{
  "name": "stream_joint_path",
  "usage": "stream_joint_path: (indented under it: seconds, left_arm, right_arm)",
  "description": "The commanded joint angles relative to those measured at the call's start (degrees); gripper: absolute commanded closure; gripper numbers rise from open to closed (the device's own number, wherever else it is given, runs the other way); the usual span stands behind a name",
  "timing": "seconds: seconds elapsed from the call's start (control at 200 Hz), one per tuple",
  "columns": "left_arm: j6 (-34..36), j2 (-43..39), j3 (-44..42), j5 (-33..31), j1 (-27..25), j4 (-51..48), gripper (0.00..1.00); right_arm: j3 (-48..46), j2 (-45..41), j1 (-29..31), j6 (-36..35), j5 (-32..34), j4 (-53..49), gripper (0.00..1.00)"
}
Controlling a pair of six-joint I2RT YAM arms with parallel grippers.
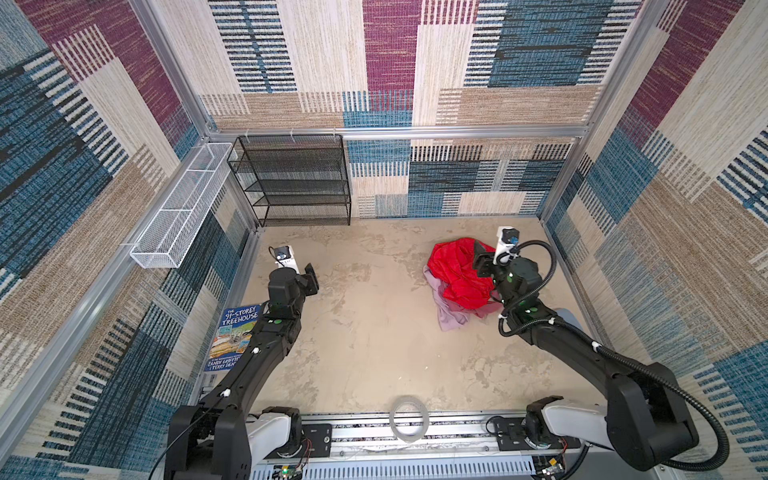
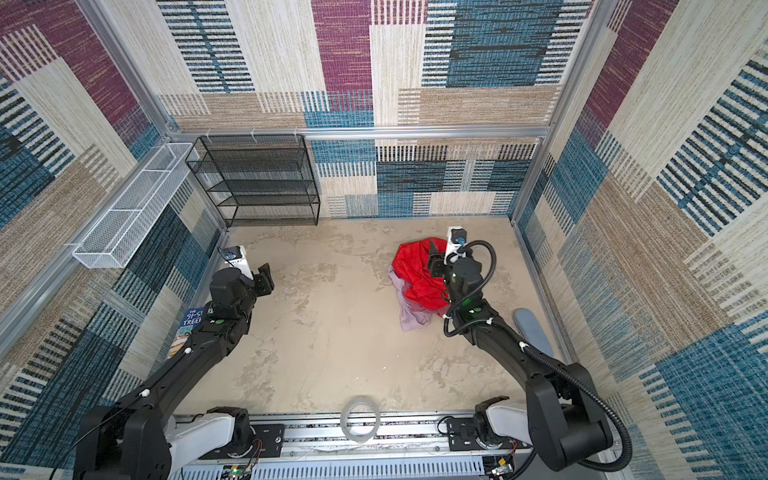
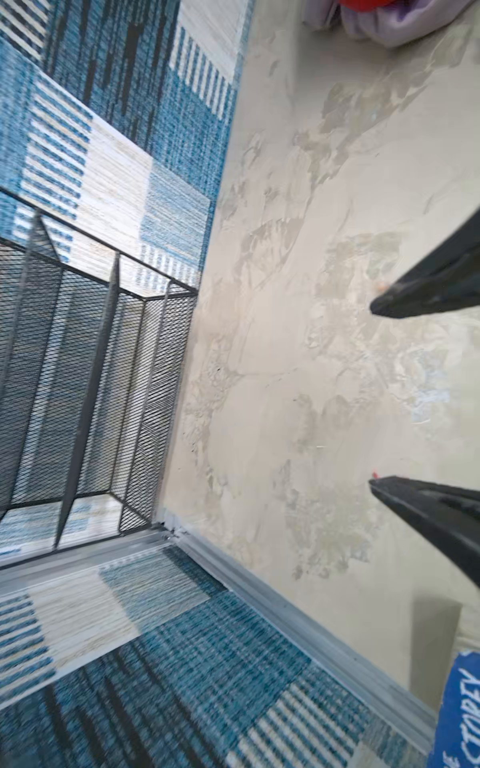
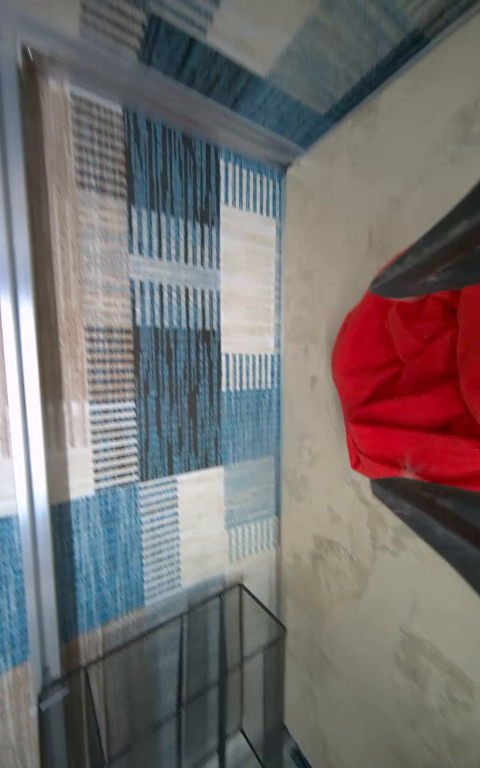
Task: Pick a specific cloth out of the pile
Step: 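Reach the right gripper into the pile and pinch the lavender shirt under the red cloth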
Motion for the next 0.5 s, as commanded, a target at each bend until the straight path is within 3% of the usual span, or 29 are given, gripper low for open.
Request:
stream_joint_path:
  seconds: [0.0, 0.25, 0.361, 0.496]
  left_arm:
    - [-5.06, 1.14, 1.66, 2.18, -1.71, -10.51, 0.37]
    - [-4.81, 2.91, 3.94, 6.2, -4.39, -13.83, 0.37]
    - [-4.2, 3.02, 4.06, 6.61, -4.4, -14.38, 0.37]
    - [-3.46, 2.85, 4.66, 7.23, -4.4, -15.34, 0.37]
  right_arm:
    - [3.71, 2.18, 4.33, 1.63, -1.02, -14.31, 0.36]
    - [11.86, 12.67, 13.2, 3.68, -1.37, -23.31, 0.57]
    - [16.1, 18.3, 13.43, 5.41, -2.22, -26.19, 0.77]
    - [20.97, 23.64, 13.46, 7.43, -0.58, -30.04, 0.76]
